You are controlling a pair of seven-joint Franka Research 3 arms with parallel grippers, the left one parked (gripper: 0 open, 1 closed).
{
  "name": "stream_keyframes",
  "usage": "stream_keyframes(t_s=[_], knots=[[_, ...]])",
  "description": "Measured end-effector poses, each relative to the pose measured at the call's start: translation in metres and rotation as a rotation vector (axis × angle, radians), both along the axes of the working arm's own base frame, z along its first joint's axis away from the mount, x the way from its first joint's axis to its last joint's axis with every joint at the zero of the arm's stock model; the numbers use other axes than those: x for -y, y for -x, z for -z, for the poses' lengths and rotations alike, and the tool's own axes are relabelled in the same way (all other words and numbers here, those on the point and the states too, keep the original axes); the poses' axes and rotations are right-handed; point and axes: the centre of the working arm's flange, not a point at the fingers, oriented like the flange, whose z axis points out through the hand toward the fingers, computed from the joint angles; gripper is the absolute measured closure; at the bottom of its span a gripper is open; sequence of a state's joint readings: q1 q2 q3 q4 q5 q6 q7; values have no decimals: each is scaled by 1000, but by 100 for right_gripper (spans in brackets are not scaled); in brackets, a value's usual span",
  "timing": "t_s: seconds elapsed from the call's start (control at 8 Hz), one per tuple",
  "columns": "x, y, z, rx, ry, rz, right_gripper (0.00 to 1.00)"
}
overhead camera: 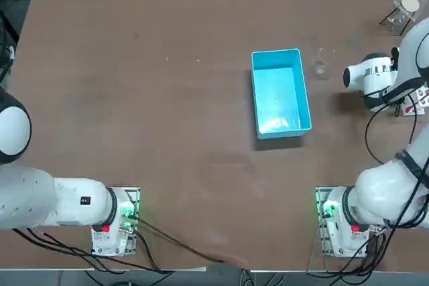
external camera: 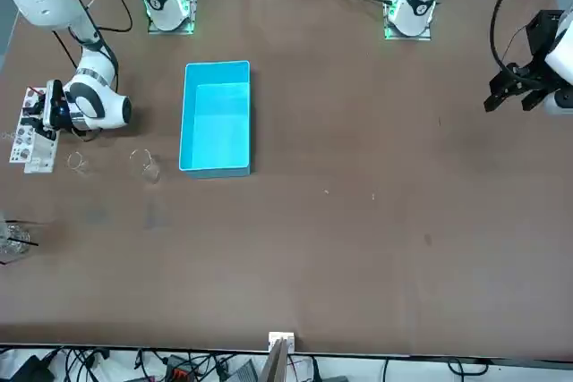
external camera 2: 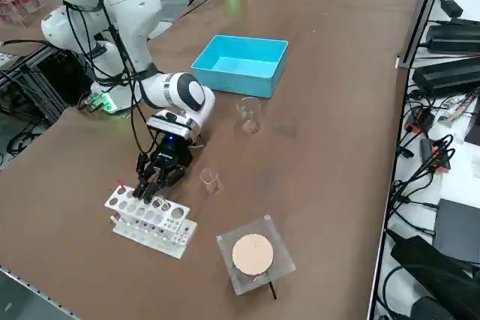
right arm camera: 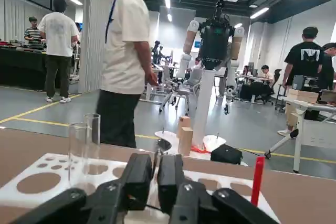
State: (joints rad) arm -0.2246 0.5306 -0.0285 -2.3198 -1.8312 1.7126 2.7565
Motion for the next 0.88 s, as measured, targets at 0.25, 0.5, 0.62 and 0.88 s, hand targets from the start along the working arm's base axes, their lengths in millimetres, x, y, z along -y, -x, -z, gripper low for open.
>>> stream_keyframes(t_s=[0.25, 0.5, 0.62, 0.88], knots=[[0, -1, 0, 2, 0, -1, 86], [1, -5, -5, 14, 5, -1, 89], [1, -7, -10, 24, 8, -1, 95], [3, -14, -27, 35, 19, -1, 95]])
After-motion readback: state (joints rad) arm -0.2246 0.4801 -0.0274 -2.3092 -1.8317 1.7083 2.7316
